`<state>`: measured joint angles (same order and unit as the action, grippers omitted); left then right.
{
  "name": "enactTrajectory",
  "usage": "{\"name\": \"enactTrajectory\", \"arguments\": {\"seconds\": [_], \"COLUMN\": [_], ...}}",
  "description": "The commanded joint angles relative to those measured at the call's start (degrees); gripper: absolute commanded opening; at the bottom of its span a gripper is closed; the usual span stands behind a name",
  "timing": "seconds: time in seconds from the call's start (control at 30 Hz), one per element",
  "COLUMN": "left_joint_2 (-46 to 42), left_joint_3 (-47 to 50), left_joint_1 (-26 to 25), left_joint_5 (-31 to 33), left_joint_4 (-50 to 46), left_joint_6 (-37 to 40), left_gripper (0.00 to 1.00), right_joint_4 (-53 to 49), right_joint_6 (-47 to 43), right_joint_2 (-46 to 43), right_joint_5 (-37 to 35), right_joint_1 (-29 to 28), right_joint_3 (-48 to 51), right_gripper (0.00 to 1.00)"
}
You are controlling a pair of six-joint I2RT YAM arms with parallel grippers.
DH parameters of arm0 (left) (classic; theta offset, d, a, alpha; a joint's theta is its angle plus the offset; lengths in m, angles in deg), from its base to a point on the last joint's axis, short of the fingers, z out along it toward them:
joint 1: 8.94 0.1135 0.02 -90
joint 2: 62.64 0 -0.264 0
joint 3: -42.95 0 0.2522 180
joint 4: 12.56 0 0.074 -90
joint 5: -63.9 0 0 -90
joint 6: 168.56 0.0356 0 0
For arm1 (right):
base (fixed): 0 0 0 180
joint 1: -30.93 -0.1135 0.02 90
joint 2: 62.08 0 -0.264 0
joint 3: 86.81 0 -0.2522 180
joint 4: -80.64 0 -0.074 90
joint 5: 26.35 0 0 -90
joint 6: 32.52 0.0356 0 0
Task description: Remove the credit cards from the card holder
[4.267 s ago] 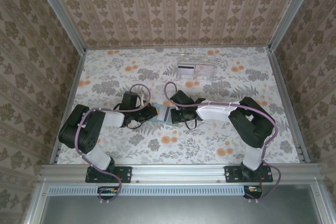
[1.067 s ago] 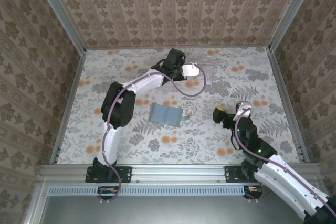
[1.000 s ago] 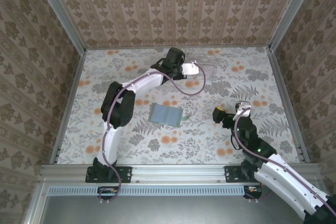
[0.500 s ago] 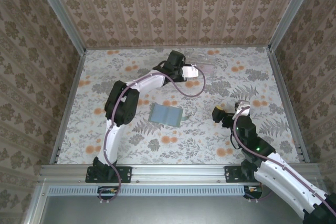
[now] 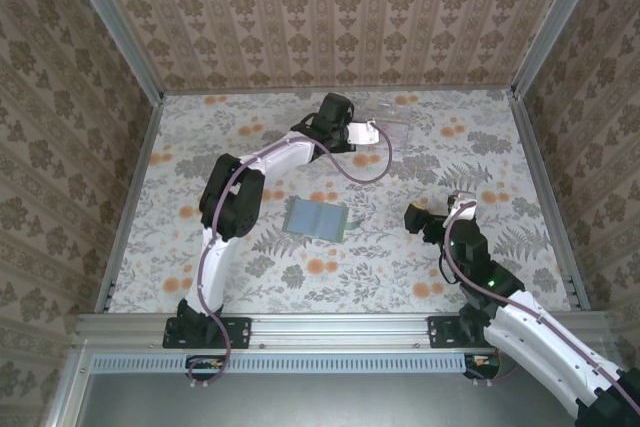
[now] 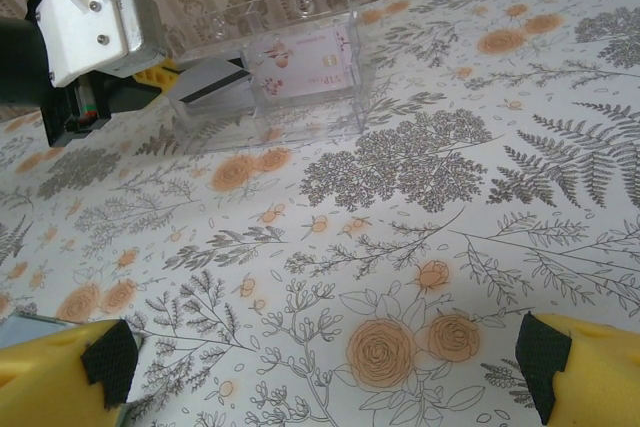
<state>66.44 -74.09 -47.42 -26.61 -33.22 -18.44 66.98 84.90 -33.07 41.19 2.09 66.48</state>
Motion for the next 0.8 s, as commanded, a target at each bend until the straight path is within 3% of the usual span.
{"name": "enactTrajectory", "arguments": {"seconds": [0.0,0.77], "left_joint_2": [-0.25,-1.31], "left_joint_3": [-1.42,1.52], "left_joint_1": [0.51,0.66], "left_joint_5": [0.87,2.84], "left_joint_4": [0.39,3.64], "left_joint_6": [2.51,6.88], "left_gripper": [0.00,0.00], "right_joint_4": [1.49,1.66], "right_joint_6": [0.97,1.30], "right_joint_2": [-0.06,0.44], "right_joint_5": [0.69,1.19], "right_joint_1": [0.36,1.02], "right_joint_3": [0.65,0.73], "right_gripper": [1.00,1.00]}}
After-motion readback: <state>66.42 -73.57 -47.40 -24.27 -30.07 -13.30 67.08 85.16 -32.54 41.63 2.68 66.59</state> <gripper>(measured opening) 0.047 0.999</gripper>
